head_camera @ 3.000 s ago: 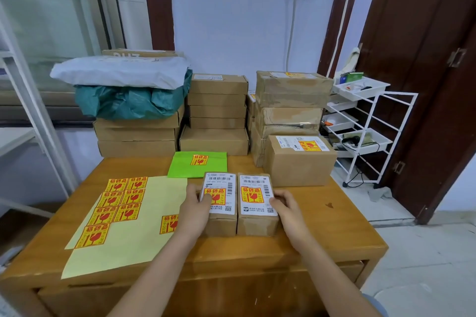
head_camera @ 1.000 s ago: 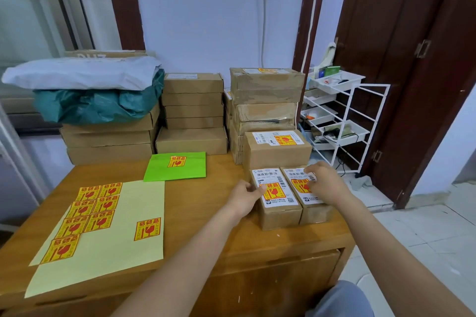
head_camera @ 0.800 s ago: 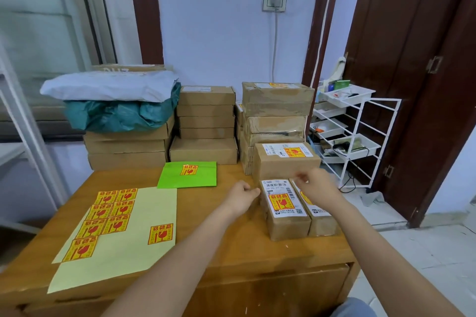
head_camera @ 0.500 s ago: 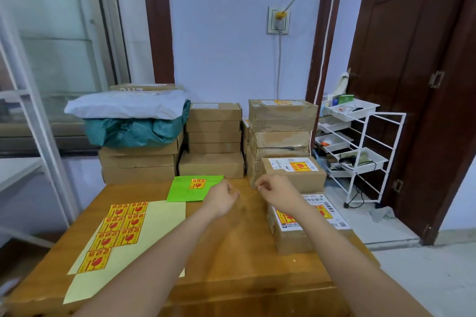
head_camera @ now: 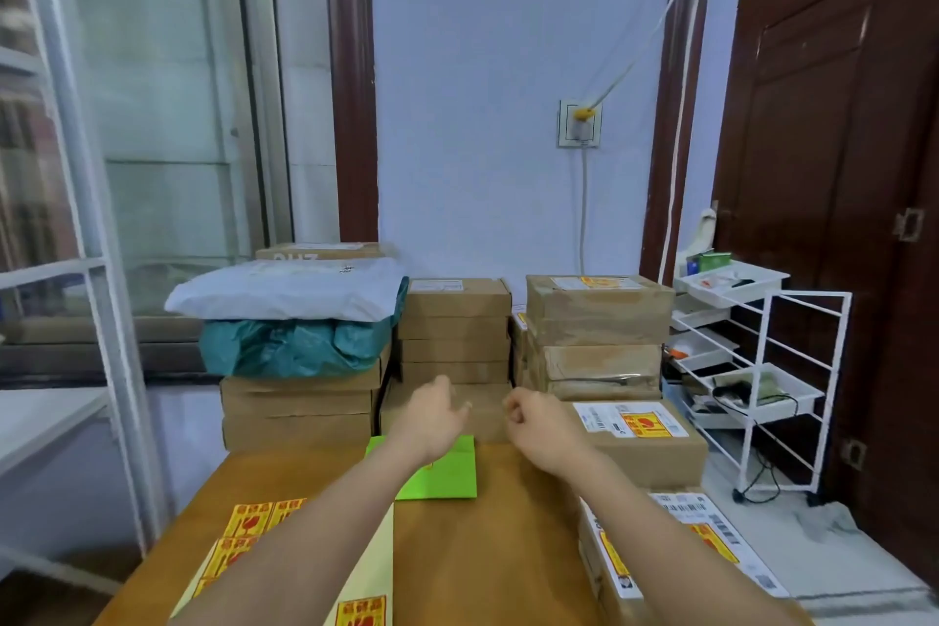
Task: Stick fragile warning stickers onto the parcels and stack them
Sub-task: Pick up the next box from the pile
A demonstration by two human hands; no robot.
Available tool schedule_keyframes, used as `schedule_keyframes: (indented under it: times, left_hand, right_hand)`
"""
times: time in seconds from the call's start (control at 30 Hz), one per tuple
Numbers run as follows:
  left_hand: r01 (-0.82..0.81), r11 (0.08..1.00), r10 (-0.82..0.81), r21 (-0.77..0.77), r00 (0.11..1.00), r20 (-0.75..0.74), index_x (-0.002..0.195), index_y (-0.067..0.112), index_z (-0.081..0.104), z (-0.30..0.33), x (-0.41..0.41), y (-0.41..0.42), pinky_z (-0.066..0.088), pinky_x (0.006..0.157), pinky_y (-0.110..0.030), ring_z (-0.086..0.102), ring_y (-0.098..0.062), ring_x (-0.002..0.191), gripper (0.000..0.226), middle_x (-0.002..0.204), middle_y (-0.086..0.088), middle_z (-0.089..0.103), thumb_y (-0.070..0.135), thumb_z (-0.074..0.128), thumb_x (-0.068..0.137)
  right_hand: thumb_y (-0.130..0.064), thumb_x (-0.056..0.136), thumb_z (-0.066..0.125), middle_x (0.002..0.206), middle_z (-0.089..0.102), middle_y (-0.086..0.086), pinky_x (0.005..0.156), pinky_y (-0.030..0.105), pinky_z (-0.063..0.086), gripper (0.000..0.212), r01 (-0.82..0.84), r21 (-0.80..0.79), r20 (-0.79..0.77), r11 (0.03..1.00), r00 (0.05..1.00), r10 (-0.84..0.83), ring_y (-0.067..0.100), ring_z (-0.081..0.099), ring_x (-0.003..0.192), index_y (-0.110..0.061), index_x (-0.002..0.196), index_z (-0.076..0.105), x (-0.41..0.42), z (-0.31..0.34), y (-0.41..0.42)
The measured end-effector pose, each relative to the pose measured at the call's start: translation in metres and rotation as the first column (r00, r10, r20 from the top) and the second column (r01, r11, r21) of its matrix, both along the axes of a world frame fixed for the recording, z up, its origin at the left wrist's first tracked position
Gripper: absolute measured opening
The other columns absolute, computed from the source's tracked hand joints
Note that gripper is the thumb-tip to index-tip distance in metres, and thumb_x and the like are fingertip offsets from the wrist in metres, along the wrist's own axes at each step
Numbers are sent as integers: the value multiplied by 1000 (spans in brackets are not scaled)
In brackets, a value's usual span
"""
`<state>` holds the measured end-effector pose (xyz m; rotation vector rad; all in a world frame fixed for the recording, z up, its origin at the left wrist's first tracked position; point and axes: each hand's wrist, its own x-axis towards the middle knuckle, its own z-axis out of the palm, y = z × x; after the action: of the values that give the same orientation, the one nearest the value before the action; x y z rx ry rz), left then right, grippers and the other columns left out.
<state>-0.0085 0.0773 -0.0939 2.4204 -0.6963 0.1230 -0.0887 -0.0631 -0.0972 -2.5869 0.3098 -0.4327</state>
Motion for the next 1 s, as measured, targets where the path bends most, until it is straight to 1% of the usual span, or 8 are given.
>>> schedule_keyframes:
  times: [0.17, 0.37, 0.43, 0.53, 0.67, 0.77, 0.9, 1.0]
  left_hand:
    - [-17, 999, 17, -36, 1000, 0, 111, 6, 51, 12, 26, -8, 45, 84, -35, 57, -29, 103, 31, 115, -13, 59, 33, 49, 95]
    - [-66, 997, 66, -48, 998, -1, 111, 6, 49, 33, 67, -8, 41, 78, -31, 53, -24, 96, 34, 113, -11, 57, 37, 46, 96]
    - [-92, 994, 92, -64, 996, -16, 111, 6, 49, 36, 82, -10, 44, 85, -34, 53, -26, 100, 36, 115, -12, 57, 38, 46, 96]
    - [-131, 988, 126, -81, 990, -64, 129, 4, 43, 41, 103, -18, 41, 98, -35, 50, -30, 119, 47, 131, -14, 51, 38, 44, 97]
    - [-142, 985, 133, -96, 987, -93, 138, 7, 34, 49, 125, -33, 36, 105, -37, 39, -28, 130, 51, 144, -11, 36, 36, 44, 98]
    - [-167, 978, 156, -125, 983, -94, 138, 8, 34, 54, 141, -44, 36, 105, -36, 38, -27, 130, 50, 145, -11, 32, 34, 46, 97]
    - [-176, 973, 159, -150, 980, -118, 138, 8, 32, 54, 161, -57, 35, 104, -36, 40, -29, 127, 50, 140, -13, 37, 31, 48, 96]
    - [-198, 962, 172, -188, 974, -146, 143, 10, 24, 50, 174, -64, 34, 106, -40, 37, -32, 130, 58, 143, -14, 33, 28, 49, 94]
  right_hand:
    - [-6, 88, 45, 103, 66, 12, 77, 32, 44, 30, -20, 12, 30, 1000, 999, 19, 28, 58, 101, -6, 115, 57, 30, 5, -3]
    - [-11, 89, 46, 97, 63, 8, 81, 31, 44, 30, -6, 59, 69, 998, 998, 2, 28, 59, 101, -8, 117, 57, 75, 23, -13]
    - [-12, 90, 47, 98, 60, 6, 80, 31, 44, 31, -4, 83, 78, 997, 997, -3, 27, 58, 98, -7, 119, 56, 91, 30, -17]
    - [-14, 91, 47, 101, 56, 4, 77, 30, 44, 38, -1, 118, 87, 993, 996, -9, 20, 54, 91, -4, 127, 49, 116, 39, -24]
    - [-14, 92, 47, 125, 49, 12, 87, 33, 44, 37, 54, 153, 89, 987, 994, -68, 27, 52, 109, -1, 126, 44, 147, 50, -31]
    - [-16, 91, 47, 129, 43, 15, 91, 36, 43, 39, 109, 194, 88, 975, 988, -128, 28, 48, 109, 0, 126, 42, 170, 57, -38]
    - [-16, 92, 45, 135, 34, 17, 99, 40, 40, 46, 194, 235, 49, 953, 976, -211, 33, 38, 124, 2, 132, 34, 195, 59, -50]
    - [-13, 93, 43, 140, 27, 17, 96, 38, 39, 50, 240, 278, 46, 930, 964, -262, 33, 30, 129, 2, 137, 25, 212, 61, -58]
